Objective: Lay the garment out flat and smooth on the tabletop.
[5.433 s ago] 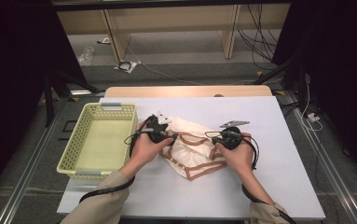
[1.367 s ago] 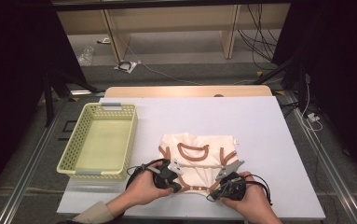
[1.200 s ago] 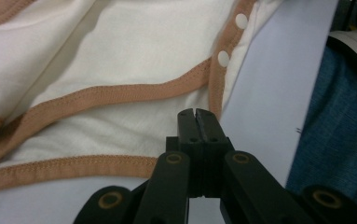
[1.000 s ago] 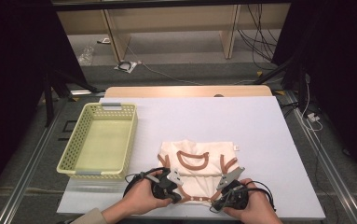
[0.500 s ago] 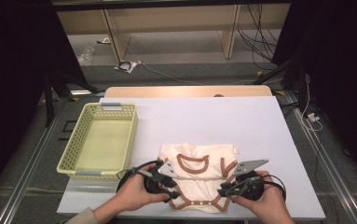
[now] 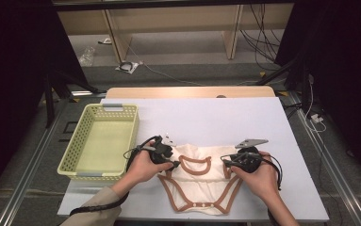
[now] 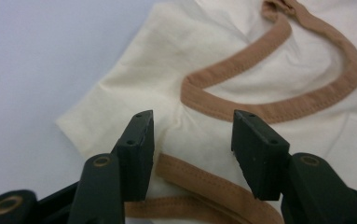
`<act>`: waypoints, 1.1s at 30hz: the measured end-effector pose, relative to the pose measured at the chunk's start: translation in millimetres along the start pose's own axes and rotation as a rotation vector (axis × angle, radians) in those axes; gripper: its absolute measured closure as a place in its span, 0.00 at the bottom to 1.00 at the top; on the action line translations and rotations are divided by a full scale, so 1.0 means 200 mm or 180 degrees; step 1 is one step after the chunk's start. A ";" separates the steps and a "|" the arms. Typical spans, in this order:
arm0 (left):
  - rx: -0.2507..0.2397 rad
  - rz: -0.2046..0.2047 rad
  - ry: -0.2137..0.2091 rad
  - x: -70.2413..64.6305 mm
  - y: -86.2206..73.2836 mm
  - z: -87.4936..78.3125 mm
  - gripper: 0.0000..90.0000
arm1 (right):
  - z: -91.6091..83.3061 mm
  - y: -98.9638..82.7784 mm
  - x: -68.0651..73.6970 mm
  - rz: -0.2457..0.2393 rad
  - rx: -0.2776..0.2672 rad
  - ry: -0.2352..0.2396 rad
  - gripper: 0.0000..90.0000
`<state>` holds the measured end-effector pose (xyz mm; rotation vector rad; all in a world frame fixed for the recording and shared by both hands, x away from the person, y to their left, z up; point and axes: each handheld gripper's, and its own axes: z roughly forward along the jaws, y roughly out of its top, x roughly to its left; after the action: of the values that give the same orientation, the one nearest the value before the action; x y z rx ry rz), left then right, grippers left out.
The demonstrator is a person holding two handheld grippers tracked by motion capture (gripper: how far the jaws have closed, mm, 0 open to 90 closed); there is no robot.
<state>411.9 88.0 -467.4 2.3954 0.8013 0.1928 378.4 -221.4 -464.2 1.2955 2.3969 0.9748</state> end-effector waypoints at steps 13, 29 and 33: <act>0.0101 0.0069 -0.0055 0.00 -0.02 0.03 0.56 | 0.11 0.01 0.00 0.0167 0.0176 0.0192 0.69; 0.0043 0.0048 -0.0060 0.00 -0.05 0.02 0.70 | 0.11 0.00 0.06 -0.0202 0.0157 0.0024 0.91; -0.0083 -0.0094 0.0066 0.04 -0.05 0.00 0.61 | 0.11 0.00 0.06 -0.0188 0.0136 0.0029 0.91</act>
<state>413.2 98.6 -474.2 2.3592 0.8384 0.2151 382.0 -201.7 -479.8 1.2294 2.4611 0.9199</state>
